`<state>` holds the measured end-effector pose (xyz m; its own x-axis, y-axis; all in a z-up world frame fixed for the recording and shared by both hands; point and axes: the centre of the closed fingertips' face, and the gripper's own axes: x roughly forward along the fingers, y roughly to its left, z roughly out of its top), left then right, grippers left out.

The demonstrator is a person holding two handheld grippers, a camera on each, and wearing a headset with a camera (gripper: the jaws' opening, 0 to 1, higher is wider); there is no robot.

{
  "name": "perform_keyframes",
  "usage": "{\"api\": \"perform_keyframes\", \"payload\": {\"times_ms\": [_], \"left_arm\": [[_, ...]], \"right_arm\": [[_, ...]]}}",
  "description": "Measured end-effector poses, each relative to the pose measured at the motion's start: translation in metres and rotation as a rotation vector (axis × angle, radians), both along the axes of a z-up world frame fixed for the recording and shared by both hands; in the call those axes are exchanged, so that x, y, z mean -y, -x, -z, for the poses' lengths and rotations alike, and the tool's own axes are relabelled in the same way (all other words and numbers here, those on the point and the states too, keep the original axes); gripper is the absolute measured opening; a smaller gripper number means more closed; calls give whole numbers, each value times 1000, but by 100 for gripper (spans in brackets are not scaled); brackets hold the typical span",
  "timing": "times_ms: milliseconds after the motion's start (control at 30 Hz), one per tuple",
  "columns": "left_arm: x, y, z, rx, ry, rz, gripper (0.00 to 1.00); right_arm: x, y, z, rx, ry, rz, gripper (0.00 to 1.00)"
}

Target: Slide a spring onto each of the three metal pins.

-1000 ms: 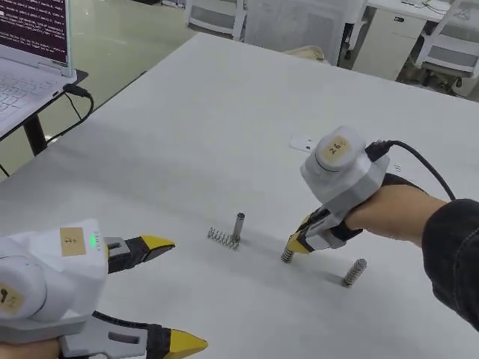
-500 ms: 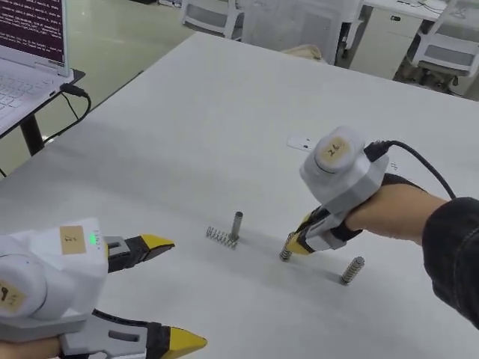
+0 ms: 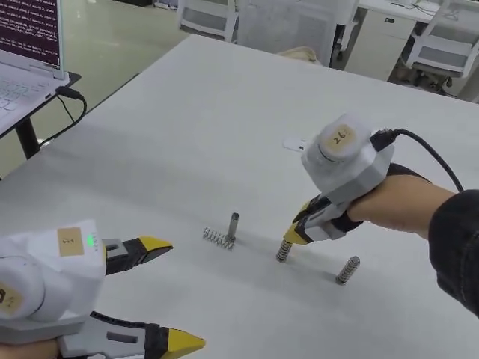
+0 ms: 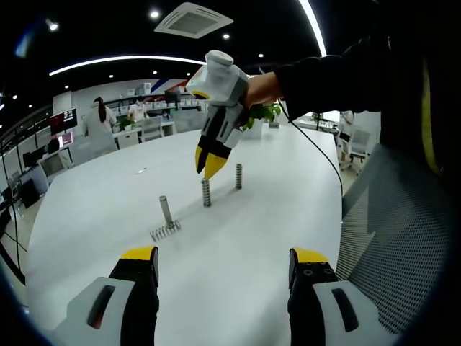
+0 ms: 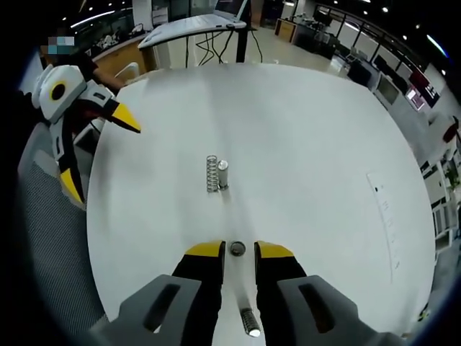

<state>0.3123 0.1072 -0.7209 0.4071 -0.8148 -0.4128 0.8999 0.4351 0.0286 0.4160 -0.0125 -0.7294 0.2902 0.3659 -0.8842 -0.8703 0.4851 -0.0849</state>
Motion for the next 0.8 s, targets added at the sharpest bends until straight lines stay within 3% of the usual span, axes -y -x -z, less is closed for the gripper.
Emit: {"api": "perform_keyframes", "payload": {"times_ms": [333, 800], "left_arm": [[0, 1, 0, -1, -2, 2, 69], [-1, 3, -1, -2, -4, -1, 68]], "right_arm": [[-24, 3, -19, 29, -67, -20, 14], [-52, 7, -6, 18, -110, -24, 14]]}}
